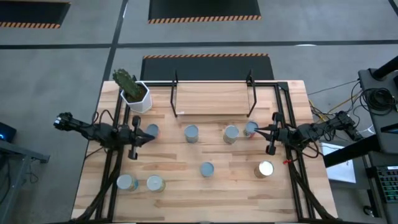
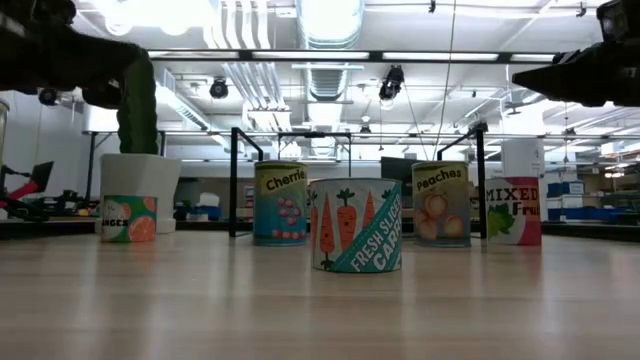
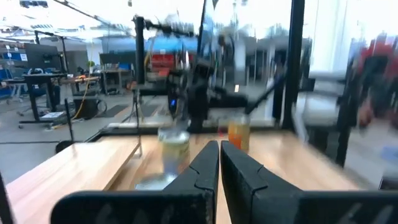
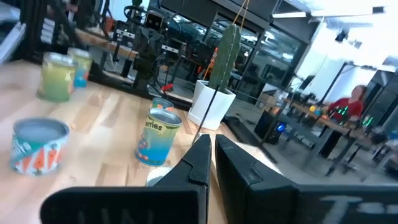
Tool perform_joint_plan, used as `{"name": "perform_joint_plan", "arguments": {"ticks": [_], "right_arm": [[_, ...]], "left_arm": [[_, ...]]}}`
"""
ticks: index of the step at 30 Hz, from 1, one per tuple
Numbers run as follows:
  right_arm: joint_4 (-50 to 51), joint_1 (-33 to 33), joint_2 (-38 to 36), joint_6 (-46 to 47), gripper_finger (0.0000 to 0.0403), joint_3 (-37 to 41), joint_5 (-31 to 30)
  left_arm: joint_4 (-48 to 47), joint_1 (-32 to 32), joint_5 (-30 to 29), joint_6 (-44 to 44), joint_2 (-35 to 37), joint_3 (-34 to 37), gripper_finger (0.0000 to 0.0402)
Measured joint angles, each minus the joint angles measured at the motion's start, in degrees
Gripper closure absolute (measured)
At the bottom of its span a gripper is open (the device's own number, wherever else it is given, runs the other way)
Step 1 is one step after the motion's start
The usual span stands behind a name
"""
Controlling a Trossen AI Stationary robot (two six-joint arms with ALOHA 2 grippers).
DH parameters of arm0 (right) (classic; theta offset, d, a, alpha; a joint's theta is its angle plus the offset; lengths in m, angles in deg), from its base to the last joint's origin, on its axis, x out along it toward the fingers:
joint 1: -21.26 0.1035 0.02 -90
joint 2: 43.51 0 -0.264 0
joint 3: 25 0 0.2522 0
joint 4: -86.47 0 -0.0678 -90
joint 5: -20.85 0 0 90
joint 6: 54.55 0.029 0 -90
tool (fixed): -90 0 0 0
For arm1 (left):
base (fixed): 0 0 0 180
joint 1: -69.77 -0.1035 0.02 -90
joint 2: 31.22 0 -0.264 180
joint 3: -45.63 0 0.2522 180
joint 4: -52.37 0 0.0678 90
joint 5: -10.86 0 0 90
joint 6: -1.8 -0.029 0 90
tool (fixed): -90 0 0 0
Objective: Pick and place cans onto a shelf
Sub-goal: Put the canned cherries on the shelf
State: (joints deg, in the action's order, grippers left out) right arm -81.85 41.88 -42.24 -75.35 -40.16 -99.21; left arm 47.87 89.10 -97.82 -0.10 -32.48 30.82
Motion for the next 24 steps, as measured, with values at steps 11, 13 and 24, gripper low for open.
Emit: {"name": "perform_joint_plan", "arguments": {"ticks": [11,13,24], "right_arm": [[-5.0,0.0,0.0,22.7,0.039,0.2,0.0],[-6.7,0.0,0.0,22.7,0.039,0.2,0.0],[-21.7,0.0,0.0,11.9,0.039,0.1,0.0]], "left_arm": [[17.5,0.0,0.0,6.5,0.0,0.0,0.0402],[19.3,0.0,0.0,6.5,0.0,0.0,0.0402],[36.2,0.0,0.4,3.9,-3.3,0.0,0.0402]]}}
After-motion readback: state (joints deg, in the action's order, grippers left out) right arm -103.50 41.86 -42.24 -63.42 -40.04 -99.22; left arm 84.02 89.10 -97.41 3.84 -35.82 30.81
